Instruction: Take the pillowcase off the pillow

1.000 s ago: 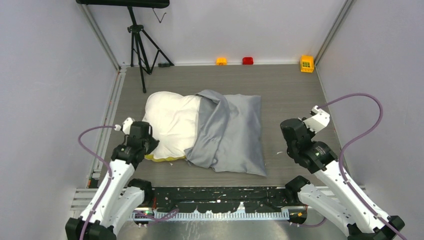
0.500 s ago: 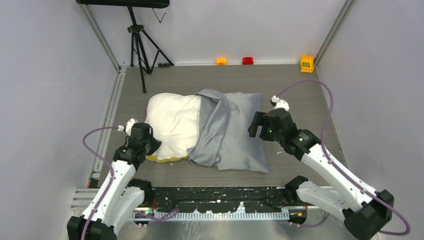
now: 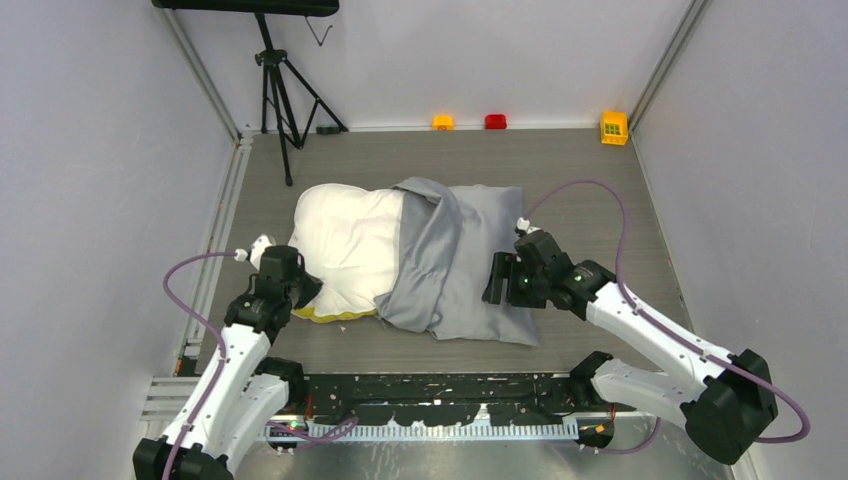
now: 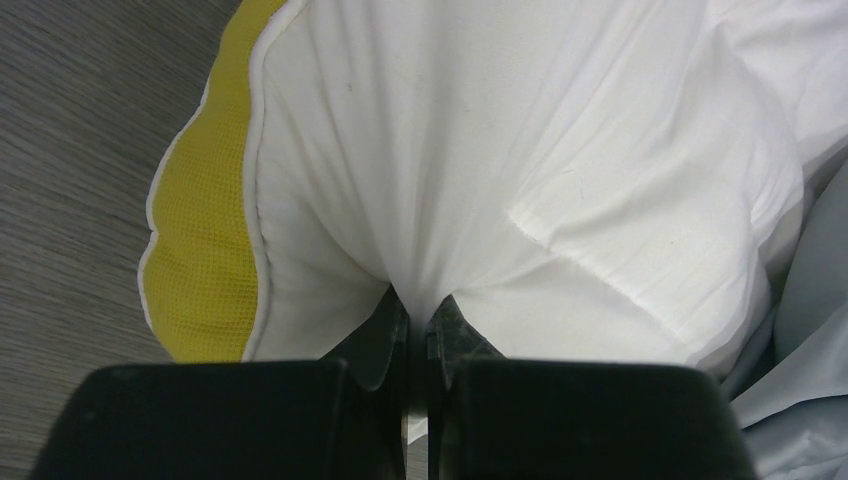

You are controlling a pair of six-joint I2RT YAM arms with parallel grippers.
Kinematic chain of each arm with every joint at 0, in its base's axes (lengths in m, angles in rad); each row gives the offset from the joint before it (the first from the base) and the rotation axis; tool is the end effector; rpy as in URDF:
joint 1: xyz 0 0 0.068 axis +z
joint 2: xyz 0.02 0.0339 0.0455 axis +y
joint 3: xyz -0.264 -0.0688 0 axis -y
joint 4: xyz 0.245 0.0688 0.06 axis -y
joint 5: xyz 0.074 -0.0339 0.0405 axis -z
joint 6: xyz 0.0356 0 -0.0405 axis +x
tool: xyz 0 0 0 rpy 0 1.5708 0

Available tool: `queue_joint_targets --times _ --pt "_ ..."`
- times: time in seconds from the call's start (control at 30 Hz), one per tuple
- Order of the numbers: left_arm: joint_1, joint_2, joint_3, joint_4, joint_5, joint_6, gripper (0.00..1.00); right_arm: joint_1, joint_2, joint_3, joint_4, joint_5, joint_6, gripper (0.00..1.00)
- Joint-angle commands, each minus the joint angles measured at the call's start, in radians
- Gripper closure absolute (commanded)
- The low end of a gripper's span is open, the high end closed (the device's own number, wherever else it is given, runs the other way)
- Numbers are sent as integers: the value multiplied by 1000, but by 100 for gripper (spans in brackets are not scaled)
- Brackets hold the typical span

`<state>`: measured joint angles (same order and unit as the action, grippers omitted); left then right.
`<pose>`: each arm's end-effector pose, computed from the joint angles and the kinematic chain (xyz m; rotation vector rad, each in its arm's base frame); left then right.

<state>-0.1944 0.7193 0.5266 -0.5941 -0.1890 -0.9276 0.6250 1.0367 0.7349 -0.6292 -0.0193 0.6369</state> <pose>0.1488 -0.0225 0.2222 -0.9331 2.1721 -0.3300 0.1641 0.1192 0.2373 0.0071 2.5864 0.5256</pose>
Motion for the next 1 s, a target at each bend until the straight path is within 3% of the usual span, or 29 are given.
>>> queue_joint_targets --times 0.0,0.17,0.27,0.3,0.47,0.77,0.87,0.93,0.97 --pt "3 -24 16 83 -19 14 100 2 -78 -59 -34 7 65 32" --pt "3 -18 14 89 -29 21 100 4 -103 -79 -14 125 103 66" --pt "3 -12 24 83 -39 32 100 3 -94 -44 -32 219 103 96" --pt "3 -11 27 79 -48 35 100 4 -94 -23 -61 286 107 99" --pt "6 -6 77 35 -194 50 100 -5 -139 85 -216 709 117 100" --pt "48 50 267 -117 -464 122 100 -102 -248 254 -341 1057 100 100" --pt "48 48 298 -119 -523 150 100 -108 -297 262 -305 1052 59 100" --pt "47 41 285 -76 -463 168 100 -108 -314 246 -239 900 -20 100" --pt "48 38 270 -49 -411 175 100 -108 -315 235 -212 786 -62 93"
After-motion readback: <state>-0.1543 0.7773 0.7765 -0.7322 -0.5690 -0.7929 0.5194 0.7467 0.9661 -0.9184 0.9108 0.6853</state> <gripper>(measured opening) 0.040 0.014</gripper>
